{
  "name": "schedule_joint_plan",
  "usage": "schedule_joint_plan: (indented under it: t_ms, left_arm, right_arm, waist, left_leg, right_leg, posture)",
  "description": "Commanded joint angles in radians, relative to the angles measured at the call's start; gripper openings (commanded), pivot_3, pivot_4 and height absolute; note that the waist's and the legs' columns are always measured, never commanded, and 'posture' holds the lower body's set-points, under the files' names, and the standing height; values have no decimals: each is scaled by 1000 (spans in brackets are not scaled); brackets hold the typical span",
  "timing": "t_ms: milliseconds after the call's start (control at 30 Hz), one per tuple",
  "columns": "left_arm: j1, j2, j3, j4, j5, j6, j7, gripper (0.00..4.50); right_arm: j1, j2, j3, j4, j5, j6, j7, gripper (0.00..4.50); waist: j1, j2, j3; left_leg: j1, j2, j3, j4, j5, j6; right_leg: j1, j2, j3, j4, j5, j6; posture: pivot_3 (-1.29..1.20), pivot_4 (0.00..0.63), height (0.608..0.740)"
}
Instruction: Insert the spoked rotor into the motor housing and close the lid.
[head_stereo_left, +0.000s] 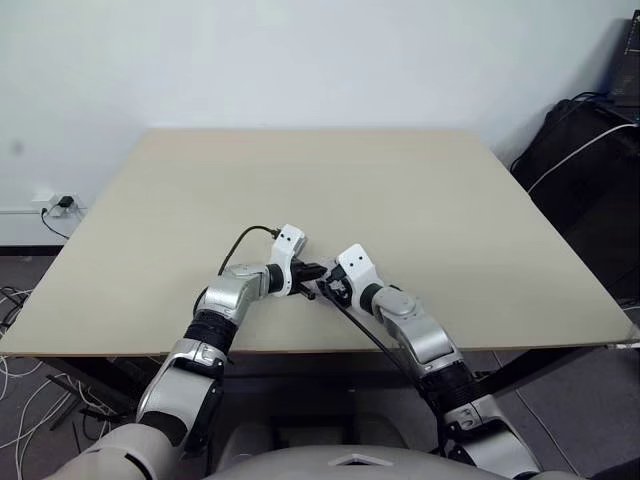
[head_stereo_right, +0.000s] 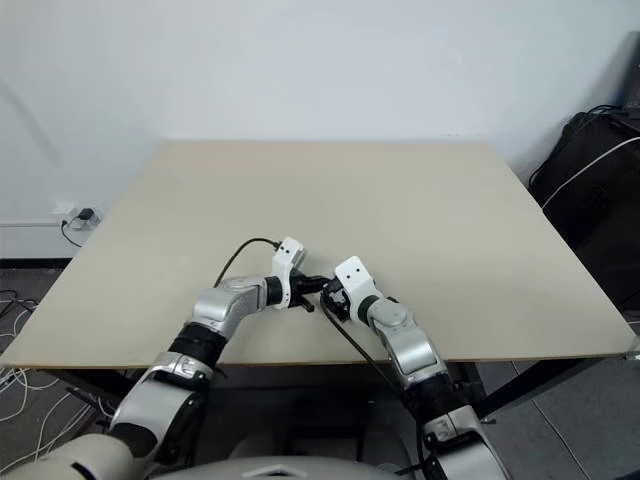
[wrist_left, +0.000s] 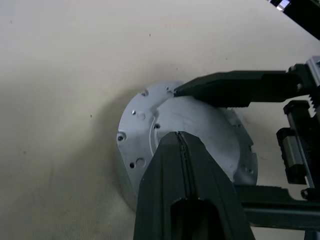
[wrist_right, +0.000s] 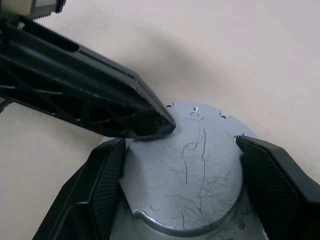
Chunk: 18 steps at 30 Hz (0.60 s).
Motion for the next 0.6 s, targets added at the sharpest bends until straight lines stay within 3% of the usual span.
schedule_joint_plan:
  t_ms: [33,600]
  left_arm:
    - [-48,-6,-14,16,17,17,-8,0]
    - [-45,-21,-21,27,33,67,-14,0]
  right_arm:
    - [21,-15,-18,27,-15,55,-21,3237]
    - [114,-36,-41,-127,2,187,-53,3237]
  waist:
    - [1,0,0]
    - [11,1,-1]
  left_leg:
    - [0,0,0,0,0,0]
    - [-2,-4,-1,0,-3,5]
  right_leg:
    - [0,0,0,0,0,0]
    - [0,-5,-1,-1,-2,3]
  posture:
    - [0,0,740]
    - [0,0,740]
